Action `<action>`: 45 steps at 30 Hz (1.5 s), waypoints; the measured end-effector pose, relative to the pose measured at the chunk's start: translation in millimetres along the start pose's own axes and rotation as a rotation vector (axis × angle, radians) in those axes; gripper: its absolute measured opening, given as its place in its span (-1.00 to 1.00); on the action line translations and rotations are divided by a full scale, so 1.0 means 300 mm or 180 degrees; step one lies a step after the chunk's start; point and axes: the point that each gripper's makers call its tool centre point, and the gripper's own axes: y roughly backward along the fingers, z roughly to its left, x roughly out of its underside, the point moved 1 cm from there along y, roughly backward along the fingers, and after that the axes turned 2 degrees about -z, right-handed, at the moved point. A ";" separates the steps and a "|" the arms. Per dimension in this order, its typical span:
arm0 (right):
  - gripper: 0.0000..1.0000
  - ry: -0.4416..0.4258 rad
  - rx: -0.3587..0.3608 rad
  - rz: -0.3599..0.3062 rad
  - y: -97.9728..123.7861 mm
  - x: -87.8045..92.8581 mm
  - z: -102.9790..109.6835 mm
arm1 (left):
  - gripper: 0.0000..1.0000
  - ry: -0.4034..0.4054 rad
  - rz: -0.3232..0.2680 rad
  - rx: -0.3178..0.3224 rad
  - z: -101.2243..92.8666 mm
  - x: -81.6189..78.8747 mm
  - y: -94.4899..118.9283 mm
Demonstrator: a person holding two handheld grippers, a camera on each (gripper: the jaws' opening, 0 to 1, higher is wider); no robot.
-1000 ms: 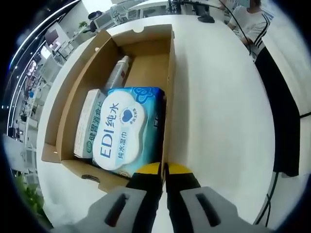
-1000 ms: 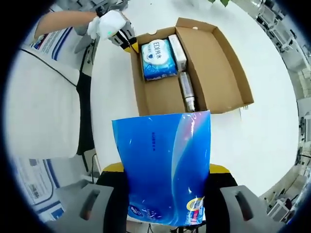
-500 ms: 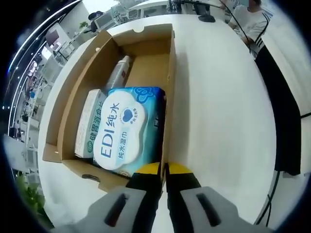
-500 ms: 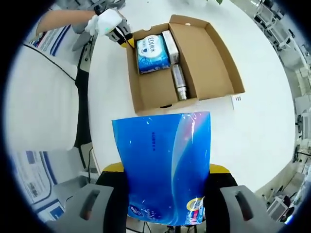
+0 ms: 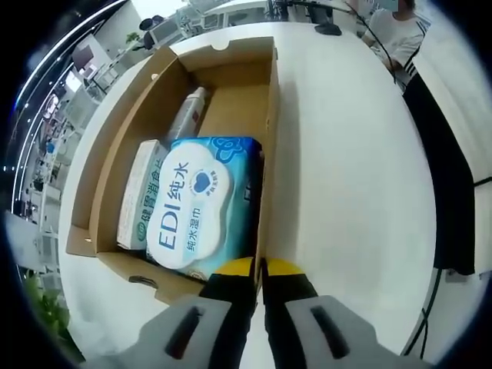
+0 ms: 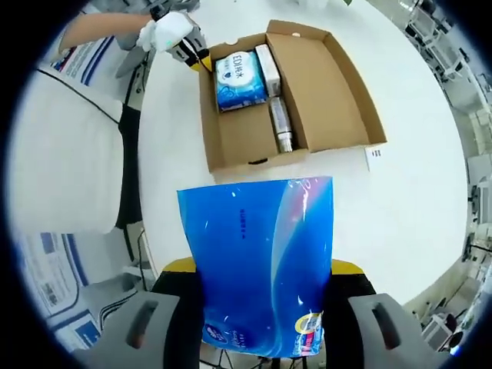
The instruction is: Operate the shoe box by opening the lid, removing the specified soft item, and placing it in the target area until the item is outside and the box remains undamaged.
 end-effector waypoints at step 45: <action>0.20 0.0270 -0.0189 -0.0105 -0.430 0.016 -0.119 | -0.96 0.0037 0.0096 0.0012 0.007 0.000 -0.006</action>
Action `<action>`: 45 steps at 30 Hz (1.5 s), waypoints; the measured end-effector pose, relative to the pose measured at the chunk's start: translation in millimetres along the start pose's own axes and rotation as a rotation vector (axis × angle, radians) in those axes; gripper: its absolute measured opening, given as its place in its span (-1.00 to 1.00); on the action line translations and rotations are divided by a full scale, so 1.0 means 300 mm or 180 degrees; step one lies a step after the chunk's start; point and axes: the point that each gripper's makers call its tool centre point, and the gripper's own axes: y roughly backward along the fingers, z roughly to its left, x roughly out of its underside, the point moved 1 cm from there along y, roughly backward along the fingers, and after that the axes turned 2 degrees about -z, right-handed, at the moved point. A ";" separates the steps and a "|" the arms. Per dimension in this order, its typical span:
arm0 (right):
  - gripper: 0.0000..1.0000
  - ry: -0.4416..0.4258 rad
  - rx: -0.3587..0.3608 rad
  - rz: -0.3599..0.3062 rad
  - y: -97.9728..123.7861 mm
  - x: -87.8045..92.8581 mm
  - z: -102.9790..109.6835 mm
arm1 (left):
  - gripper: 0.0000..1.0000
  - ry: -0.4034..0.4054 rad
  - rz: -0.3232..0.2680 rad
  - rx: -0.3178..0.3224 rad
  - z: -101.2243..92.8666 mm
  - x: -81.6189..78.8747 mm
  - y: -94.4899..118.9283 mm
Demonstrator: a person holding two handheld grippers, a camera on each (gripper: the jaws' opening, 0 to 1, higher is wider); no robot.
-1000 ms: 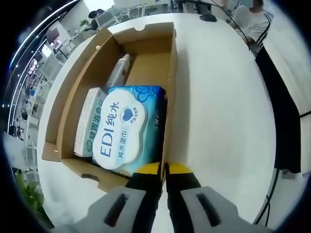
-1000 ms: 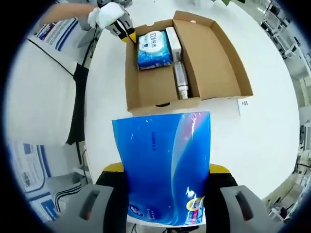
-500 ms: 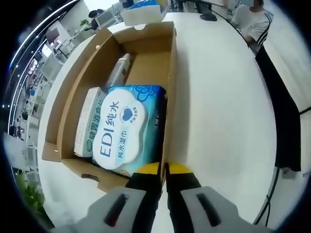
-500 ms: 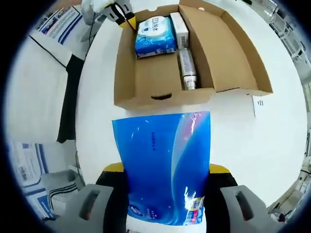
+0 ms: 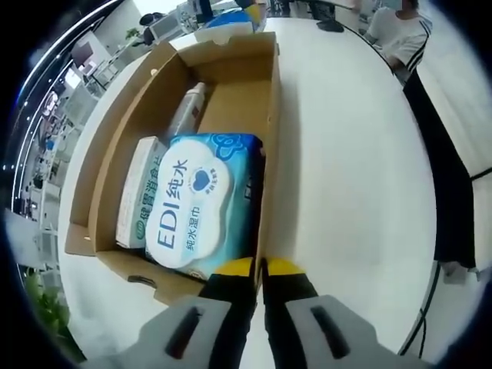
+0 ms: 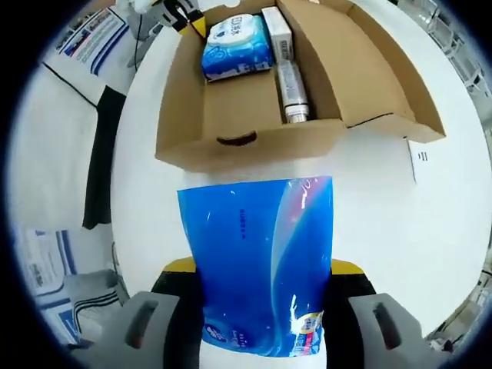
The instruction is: Operate the shoe box by opening the lid, removing the specified soft item, and placing it in the target area until the item is outside and the box remains undamaged.
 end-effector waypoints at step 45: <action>0.38 0.0087 -0.0025 -0.0078 -0.131 0.016 -0.020 | -0.94 0.0207 0.0165 -0.0033 0.012 0.004 0.002</action>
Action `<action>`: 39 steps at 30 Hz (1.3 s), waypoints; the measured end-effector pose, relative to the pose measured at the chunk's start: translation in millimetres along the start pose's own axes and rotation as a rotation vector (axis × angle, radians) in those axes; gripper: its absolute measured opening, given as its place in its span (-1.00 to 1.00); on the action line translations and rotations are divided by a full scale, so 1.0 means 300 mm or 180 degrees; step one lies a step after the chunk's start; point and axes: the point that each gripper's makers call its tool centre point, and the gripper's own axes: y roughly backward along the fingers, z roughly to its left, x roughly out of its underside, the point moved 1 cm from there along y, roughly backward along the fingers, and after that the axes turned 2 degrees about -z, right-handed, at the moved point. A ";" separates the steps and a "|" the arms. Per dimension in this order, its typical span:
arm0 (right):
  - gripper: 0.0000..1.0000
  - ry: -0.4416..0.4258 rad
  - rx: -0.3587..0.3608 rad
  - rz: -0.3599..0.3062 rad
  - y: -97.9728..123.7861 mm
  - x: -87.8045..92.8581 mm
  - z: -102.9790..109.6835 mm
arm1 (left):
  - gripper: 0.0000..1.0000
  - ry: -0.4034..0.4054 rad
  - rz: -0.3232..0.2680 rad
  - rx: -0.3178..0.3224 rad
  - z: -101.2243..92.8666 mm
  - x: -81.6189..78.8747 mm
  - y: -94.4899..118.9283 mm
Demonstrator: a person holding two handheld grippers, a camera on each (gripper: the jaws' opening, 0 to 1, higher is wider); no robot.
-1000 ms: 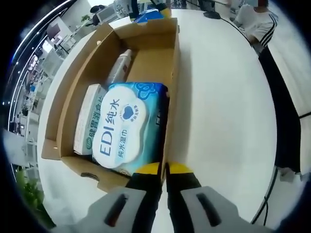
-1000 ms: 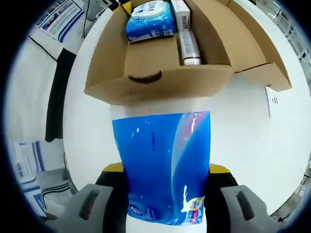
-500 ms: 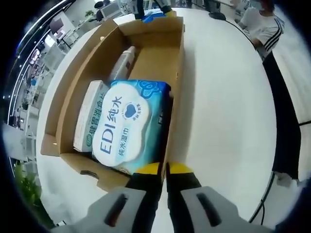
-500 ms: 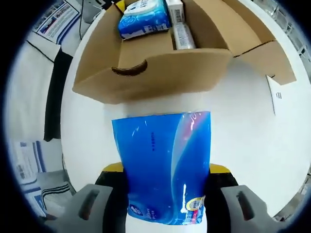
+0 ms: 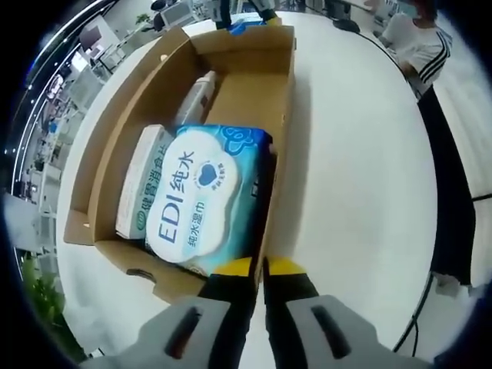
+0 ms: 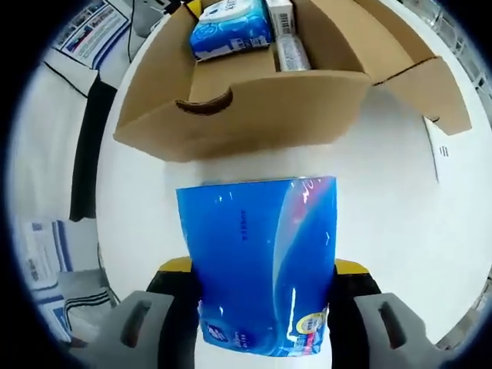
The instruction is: Operate the shoe box by opening the lid, removing the specified soft item, and placing it in the target area until the item is outside and the box remains undamaged.
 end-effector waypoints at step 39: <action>0.45 -0.2059 0.1094 -0.2190 0.295 -0.168 0.026 | -0.95 -0.0063 0.0030 0.0075 -0.007 0.008 -0.008</action>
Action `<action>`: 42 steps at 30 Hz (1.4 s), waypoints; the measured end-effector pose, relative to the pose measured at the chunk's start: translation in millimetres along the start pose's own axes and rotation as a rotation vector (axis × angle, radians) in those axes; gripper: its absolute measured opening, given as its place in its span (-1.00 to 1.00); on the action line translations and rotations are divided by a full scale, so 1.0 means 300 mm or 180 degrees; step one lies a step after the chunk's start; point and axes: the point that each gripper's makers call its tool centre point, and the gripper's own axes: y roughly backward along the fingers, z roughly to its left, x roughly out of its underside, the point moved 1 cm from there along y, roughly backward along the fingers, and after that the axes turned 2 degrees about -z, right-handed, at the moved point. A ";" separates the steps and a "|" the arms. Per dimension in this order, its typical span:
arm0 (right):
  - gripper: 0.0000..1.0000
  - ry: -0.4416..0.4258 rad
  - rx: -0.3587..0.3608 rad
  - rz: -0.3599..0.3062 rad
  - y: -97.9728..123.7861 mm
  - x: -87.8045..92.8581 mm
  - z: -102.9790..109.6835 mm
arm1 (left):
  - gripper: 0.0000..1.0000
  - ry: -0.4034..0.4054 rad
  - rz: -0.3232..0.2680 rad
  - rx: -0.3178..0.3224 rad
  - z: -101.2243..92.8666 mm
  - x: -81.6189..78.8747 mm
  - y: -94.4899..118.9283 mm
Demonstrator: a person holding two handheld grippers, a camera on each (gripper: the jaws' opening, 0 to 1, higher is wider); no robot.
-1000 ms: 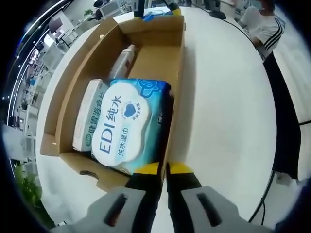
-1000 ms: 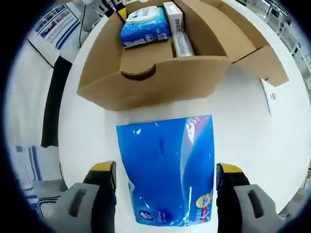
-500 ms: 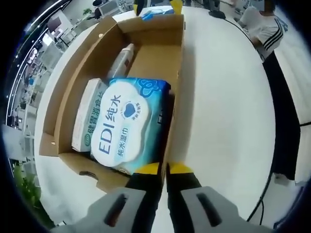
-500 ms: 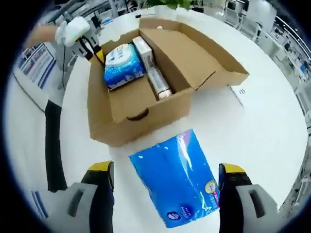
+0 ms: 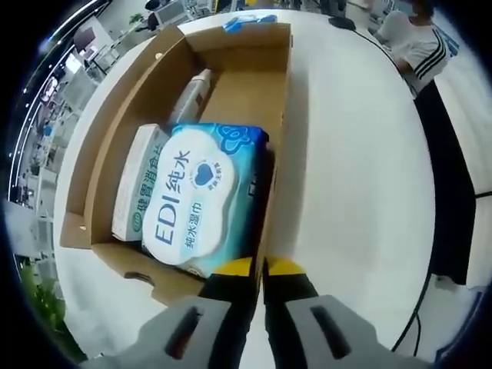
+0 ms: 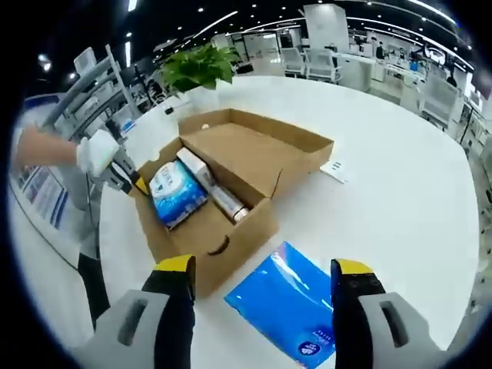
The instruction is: Operate the shoe box by opening the lid, removing the specified soft item, and placing it in the target area until the item is outside and the box remains undamaged.
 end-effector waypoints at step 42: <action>-0.42 0.1533 0.0144 0.0480 -0.005 -0.225 0.240 | -0.95 -0.0035 -0.0025 -0.0095 0.000 0.005 0.002</action>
